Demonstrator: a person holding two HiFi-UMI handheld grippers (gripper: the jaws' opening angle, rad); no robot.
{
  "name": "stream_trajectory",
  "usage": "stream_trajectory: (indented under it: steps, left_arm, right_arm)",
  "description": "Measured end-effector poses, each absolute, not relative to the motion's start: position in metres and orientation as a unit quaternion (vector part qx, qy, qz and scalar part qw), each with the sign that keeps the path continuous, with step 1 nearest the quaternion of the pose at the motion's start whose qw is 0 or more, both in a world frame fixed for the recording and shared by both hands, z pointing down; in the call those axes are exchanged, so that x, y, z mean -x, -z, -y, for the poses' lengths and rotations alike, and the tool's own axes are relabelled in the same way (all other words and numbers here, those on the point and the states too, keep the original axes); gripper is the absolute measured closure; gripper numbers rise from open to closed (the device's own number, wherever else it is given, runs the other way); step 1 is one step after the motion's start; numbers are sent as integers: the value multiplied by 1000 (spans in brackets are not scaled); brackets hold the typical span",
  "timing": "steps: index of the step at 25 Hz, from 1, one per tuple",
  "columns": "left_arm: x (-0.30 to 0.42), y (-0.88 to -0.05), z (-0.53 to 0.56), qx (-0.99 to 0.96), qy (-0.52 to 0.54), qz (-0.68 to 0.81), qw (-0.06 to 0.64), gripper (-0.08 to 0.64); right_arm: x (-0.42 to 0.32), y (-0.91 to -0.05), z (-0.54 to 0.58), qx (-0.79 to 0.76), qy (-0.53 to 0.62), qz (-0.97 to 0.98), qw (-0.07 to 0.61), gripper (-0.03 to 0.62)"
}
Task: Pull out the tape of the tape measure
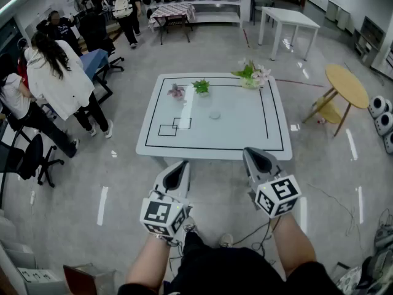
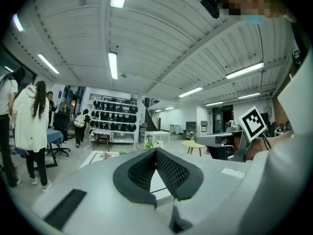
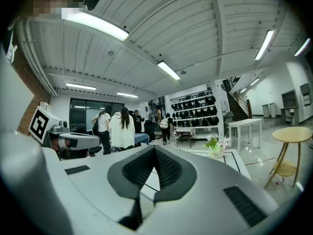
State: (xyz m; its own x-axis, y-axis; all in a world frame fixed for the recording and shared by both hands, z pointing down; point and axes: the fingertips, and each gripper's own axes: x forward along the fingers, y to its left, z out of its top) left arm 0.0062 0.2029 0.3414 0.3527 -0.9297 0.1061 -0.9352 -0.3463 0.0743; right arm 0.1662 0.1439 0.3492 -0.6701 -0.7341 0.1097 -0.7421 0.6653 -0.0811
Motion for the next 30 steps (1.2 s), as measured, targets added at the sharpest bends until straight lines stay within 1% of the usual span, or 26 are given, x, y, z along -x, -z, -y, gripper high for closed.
stream_trajectory:
  steps: [8, 18, 30]
  left_arm:
    - [-3, -341, -201, -819, -21, 570, 61, 557]
    - [-1, -348, -193, -819, -23, 570, 67, 557]
    - [22, -352, -172, -823, -24, 563, 73, 557]
  right_arm:
    - [-164, -349, -142, -405, -61, 912, 36, 595]
    - [-163, -351, -137, -407, -80, 910, 24, 594]
    - [-143, -359, -119, -412, -79, 907, 26, 591]
